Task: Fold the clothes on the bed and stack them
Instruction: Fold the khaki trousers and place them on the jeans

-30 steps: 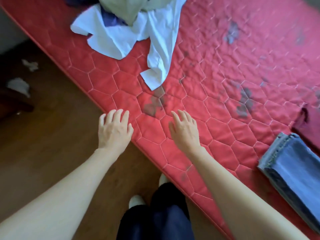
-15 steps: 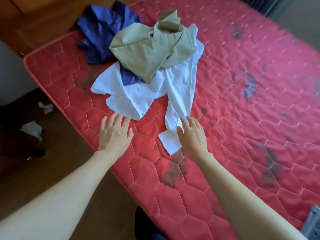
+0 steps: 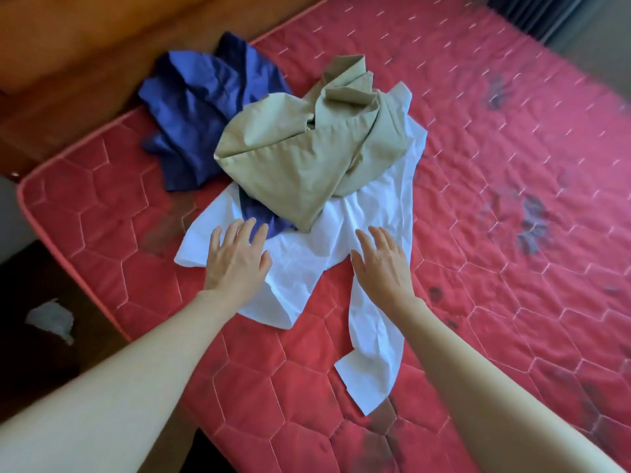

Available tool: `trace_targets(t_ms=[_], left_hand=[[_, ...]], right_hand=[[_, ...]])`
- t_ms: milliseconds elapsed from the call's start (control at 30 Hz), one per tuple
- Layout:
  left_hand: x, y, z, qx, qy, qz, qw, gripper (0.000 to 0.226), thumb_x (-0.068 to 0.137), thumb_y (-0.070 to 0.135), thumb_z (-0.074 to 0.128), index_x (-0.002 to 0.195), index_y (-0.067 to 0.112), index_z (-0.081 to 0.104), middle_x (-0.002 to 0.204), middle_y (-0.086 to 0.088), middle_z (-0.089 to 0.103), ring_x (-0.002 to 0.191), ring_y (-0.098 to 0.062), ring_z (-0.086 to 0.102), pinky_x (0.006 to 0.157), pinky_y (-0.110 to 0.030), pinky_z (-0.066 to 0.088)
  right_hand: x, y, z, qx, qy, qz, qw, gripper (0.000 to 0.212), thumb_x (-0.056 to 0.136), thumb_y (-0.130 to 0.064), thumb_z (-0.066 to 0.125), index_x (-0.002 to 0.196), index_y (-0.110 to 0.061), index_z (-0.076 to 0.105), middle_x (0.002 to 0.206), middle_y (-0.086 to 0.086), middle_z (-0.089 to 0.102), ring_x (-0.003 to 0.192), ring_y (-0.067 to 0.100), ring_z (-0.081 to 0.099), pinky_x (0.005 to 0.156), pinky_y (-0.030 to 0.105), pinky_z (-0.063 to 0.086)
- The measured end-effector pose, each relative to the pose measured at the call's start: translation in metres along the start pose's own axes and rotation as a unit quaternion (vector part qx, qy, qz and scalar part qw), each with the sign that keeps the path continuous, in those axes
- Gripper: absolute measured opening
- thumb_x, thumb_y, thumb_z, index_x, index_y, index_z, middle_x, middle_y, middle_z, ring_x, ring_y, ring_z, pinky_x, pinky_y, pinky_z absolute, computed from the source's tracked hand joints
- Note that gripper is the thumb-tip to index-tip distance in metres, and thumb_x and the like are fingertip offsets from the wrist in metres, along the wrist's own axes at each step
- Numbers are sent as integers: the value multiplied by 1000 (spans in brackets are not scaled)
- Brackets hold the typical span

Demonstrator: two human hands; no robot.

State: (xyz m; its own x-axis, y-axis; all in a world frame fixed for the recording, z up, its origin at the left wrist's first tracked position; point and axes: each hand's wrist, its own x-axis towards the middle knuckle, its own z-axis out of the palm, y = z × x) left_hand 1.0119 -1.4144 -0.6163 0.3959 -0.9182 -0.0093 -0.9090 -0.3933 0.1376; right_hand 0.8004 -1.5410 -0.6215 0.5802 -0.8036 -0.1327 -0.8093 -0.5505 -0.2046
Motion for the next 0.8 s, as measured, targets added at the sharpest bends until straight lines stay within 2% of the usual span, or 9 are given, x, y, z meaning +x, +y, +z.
trace_targets(t_ms=[167, 333, 467, 567, 633, 700, 800], left_hand=[[98, -31, 7, -6, 20, 65, 998, 48, 82, 16, 69, 127, 3, 60, 130, -19, 57, 122, -34, 53, 100, -53, 37], [191, -58, 12, 20, -51, 99, 994, 62, 94, 38, 51, 150, 17, 32, 155, -9, 29, 144, -25, 23, 113, -47, 20], [245, -68, 25, 26, -91, 112, 989, 75, 94, 57, 44, 154, 26, 12, 162, -3, 7, 149, -24, 2, 118, -49, 7], [265, -70, 39, 19, -131, 105, 986, 88, 87, 67, 46, 154, 30, 4, 163, -2, -3, 148, -28, -6, 118, -54, 3], [271, -71, 51, 2, -153, 103, 983, 92, 84, 68, 52, 154, 29, 6, 163, -1, 1, 148, -31, -9, 117, -59, 2], [271, -71, 64, -8, -139, 110, 984, 88, 82, 63, 58, 152, 26, 22, 158, 2, 20, 148, -31, -3, 115, -60, 1], [268, -66, 80, -81, -52, 94, 991, 52, 80, 40, 73, 126, 18, 60, 127, 2, 59, 145, -27, 22, 115, -58, 2]], right_hand=[[84, -16, 3, -3, -2, 27, 1000, 52, 100, -32, 45, 147, -14, 35, 153, 14, 32, 143, 31, 25, 110, 38, 20], [176, -32, -3, -8, -8, 27, 1000, 65, 98, -42, 48, 153, -20, 21, 159, 9, 21, 147, 25, 15, 114, 37, 19], [242, -33, -5, -56, -20, -3, 998, 79, 92, -48, 55, 154, -25, 12, 162, 7, 7, 149, 24, 3, 117, 43, 14], [273, -28, -1, -81, -54, -16, 995, 90, 86, -51, 63, 154, -31, 7, 163, 4, -1, 149, 23, -5, 119, 48, 6], [287, -25, 5, -75, -72, -27, 994, 95, 82, -53, 66, 153, -34, 7, 163, 2, 3, 149, 22, -3, 120, 51, 5], [296, -23, 13, -49, -64, -37, 996, 92, 78, -53, 70, 152, -34, 19, 159, 1, 20, 147, 22, 11, 118, 50, 11], [303, -23, 28, -26, -4, -27, 999, 64, 77, -45, 73, 135, -29, 51, 134, -4, 50, 130, 19, 41, 108, 36, 23]])
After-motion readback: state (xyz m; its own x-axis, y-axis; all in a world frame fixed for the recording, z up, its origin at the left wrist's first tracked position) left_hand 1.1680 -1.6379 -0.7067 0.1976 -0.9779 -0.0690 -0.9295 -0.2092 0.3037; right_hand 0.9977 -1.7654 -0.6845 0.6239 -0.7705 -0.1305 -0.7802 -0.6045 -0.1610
